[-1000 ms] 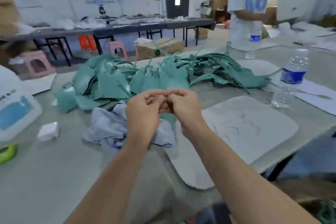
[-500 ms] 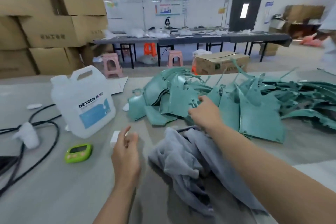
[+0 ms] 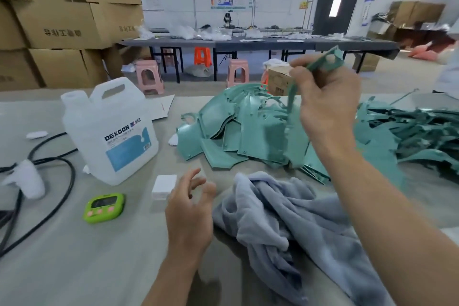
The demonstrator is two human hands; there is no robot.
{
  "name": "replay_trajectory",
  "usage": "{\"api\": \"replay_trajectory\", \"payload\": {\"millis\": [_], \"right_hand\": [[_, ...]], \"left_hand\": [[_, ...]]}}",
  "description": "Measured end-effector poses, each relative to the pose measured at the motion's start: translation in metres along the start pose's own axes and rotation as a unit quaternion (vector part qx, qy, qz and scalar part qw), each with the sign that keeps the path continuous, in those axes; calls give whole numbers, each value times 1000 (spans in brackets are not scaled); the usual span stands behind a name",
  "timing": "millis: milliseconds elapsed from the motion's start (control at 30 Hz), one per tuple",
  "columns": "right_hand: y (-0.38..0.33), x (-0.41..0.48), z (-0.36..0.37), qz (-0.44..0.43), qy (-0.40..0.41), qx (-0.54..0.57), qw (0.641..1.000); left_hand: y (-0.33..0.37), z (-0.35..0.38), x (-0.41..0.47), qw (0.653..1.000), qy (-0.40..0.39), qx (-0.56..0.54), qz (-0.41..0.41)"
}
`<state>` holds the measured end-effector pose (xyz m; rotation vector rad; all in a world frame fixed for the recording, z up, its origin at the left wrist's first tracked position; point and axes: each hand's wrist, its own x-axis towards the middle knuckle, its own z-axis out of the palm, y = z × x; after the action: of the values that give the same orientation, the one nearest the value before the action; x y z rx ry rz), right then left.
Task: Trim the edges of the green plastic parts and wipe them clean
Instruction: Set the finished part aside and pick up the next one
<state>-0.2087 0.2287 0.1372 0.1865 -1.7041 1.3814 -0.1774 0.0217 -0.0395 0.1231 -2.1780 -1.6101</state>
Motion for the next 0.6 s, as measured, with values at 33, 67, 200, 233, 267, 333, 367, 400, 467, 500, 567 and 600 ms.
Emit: {"api": "replay_trajectory", "payload": {"millis": [33,67,200,233,267,333,367,400,467,500,567,600], "right_hand": [[-6,-6,5,27,-15,40,999],[-8,-13,10,70,-20,81,994],[-6,-35,14,285,11,315,905],[-5,-39,11,312,18,348,884],[-3,-43,8,327,23,370,869],[-2,-47,-1,331,24,402,854],[-3,-47,-5,325,20,418,848],[-4,-45,-10,320,16,440,839],[-6,-40,-22,313,9,494,811],[-5,-37,-27,317,6,520,793],[1,-35,-36,339,15,558,757],[6,-37,-39,354,25,570,741]], "left_hand": [[5,0,-4,1000,-6,-4,22],[9,-1,-9,999,-15,-9,48],[17,-10,-24,990,-51,-37,126],[17,-13,-26,988,-56,-47,134],[17,-15,-27,987,-59,-53,138],[18,-18,-30,986,-64,-58,142],[20,-18,-31,985,-64,-59,148],[21,-17,-31,984,-62,-61,155],[22,-14,-30,984,-56,-65,158],[22,-12,-30,985,-51,-71,151],[23,-9,-29,988,-40,-95,119],[23,-9,-28,988,-38,-112,102]]}}
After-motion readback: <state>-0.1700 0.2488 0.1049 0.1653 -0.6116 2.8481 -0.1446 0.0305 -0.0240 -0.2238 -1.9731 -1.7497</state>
